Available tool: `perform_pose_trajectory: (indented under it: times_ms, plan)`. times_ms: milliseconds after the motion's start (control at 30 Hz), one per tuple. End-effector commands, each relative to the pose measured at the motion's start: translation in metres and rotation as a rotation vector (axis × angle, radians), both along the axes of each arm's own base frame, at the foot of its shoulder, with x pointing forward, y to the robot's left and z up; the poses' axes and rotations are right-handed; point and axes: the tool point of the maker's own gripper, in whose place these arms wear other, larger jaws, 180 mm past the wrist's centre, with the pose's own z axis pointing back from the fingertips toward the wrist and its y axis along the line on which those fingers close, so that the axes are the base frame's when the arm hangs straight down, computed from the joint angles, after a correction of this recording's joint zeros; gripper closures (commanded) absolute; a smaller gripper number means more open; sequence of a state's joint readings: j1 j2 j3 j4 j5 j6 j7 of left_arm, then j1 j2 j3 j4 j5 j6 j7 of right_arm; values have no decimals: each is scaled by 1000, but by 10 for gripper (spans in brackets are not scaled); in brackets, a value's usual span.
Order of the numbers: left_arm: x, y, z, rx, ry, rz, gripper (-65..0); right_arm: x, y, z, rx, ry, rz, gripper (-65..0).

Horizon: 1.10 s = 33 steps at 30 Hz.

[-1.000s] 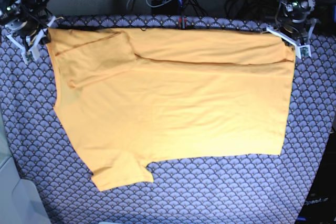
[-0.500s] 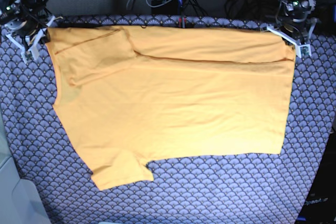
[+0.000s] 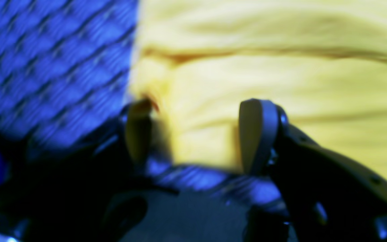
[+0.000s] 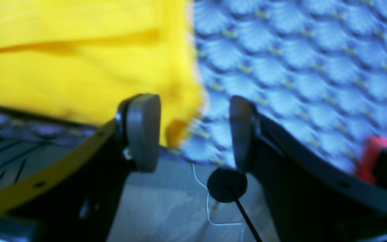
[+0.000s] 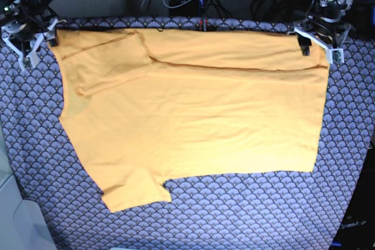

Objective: Fold the T-shirt properly
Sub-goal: 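Move the right gripper along the shirt side toward the sleeve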

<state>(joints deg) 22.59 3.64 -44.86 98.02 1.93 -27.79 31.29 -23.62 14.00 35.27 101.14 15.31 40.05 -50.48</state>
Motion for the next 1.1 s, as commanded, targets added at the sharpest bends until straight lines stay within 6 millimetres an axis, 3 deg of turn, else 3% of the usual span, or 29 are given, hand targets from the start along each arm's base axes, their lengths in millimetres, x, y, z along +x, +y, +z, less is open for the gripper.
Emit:
perform_pose_trajectory:
  times_ms: [0, 167, 300, 400, 500, 667, 767, 933, 1067]
  plan:
    - [13, 11, 18, 30, -68, 3, -400, 9, -10, 14, -25, -46, -6, -347]
    - [15, 31, 29, 49, -98, 37, -400, 37, -25, 36, -51, -139, -37, -348]
    - [12, 46, 36, 64, -115, 78, -400, 78, -36, 66, -87, -229, -30, -348]
    - [14, 51, 41, 75, -130, 93, -400, 127, -39, 91, -81, -298, -17, -348]
    - [16, 53, 44, 85, -131, 84, -400, 176, -38, 97, -57, -294, 3, -348]
    - [20, 57, 48, 101, -133, 67, -400, 256, -17, 83, 32, -254, 48, -348]
    - [26, 60, 52, 123, -137, 64, -400, 294, 11, 71, 105, -249, 86, -348]
    - [35, 65, 55, 168, -122, 65, -400, 328, 47, 55, 208, -266, 113, -347]
    - [45, 60, 61, 178, -139, 46, -400, 337, 58, 51, 250, -304, 119, -348]
